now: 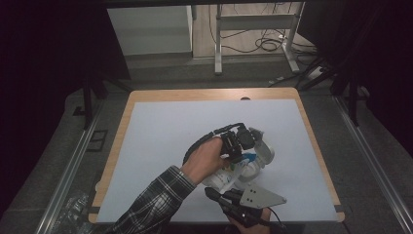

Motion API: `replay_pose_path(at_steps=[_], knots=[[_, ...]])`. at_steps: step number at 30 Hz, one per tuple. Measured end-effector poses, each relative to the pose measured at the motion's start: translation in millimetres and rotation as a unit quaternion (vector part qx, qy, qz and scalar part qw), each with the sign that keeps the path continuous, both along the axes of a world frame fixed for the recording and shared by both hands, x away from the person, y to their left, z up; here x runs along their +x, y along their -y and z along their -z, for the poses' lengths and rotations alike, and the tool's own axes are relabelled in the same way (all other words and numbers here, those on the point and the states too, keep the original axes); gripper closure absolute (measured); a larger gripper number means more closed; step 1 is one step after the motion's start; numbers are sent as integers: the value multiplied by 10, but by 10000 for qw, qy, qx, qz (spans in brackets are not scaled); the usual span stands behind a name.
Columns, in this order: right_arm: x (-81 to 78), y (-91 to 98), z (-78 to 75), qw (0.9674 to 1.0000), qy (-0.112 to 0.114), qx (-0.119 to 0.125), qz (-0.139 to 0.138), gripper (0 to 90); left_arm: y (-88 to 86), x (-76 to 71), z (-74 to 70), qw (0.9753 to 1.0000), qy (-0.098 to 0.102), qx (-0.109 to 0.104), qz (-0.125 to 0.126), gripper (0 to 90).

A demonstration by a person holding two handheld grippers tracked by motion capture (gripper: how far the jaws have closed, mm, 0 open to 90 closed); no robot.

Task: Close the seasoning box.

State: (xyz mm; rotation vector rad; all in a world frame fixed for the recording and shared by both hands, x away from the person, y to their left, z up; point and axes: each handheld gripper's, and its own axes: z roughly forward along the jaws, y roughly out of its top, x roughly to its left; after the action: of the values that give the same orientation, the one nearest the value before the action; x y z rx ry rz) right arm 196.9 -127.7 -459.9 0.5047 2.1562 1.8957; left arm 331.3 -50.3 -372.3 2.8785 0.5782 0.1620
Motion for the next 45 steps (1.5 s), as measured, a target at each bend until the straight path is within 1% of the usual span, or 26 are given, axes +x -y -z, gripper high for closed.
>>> replay_pose_path(at_steps=[13, 22, 25, 26, 28, 29, 31, 34, 35, 36, 37, 38, 39, 41, 43, 44, 45], knots=[[2, -1, 4, 10000, -7, -11, -5, 895, 4, -4, 0, 10000, 22, -2, 8, 899], [3, -12, 28, 10000, -50, -76, -34, 894, -24, 0, 7, 9999, 43, -117, -9, 898], [7, -27, 61, 9998, -78, -174, -62, 894, -52, 7, 12, 9997, 54, -236, -17, 897], [7, -27, 61, 9998, -78, -174, -62, 894, -52, 7, 12, 9997, 54, -236, -17, 898], [10, -39, 83, 9996, -137, -223, -86, 894, -68, 11, 14, 9995, 57, -298, -36, 898], [13, -43, 90, 9996, -152, -242, -87, 894, -82, 9, 19, 9992, 77, -389, -67, 898], [16, -46, 96, 9994, -186, -263, -99, 894, -90, 11, 21, 9991, 87, -414, -69, 897], [28, -63, 135, 9989, -277, -354, -111, 894, -119, 19, 39, 9984, 114, -555, -88, 897], [28, -63, 135, 9989, -277, -354, -111, 894, -119, 19, 39, 9984, 114, -555, -88, 897], [31, -74, 158, 9985, -322, -415, -133, 893, -134, 21, 48, 9979, 122, -625, -85, 897], [31, -81, 170, 9982, -339, -466, -137, 893, -134, 21, 48, 9979, 122, -625, -85, 897], [35, -88, 183, 9981, -337, -505, -136, 893, -153, 22, 57, 9972, 135, -724, -100, 897], [35, -88, 183, 9981, -337, -505, -136, 893, -153, 22, 57, 9972, 135, -724, -100, 897], [43, -98, 211, 9975, -378, -572, -159, 893, -173, 22, 60, 9966, 165, -800, -90, 897], [52, -113, 244, 9966, -446, -675, -158, 892, -205, 18, 65, 9953, 229, -939, -93, 896], [59, -117, 257, 9963, -470, -695, -158, 892, -205, 18, 65, 9953, 229, -939, -93, 896], [59, -117, 257, 9963, -470, -695, -158, 892, -214, 17, 71, 9948, 239, -982, -104, 896]])
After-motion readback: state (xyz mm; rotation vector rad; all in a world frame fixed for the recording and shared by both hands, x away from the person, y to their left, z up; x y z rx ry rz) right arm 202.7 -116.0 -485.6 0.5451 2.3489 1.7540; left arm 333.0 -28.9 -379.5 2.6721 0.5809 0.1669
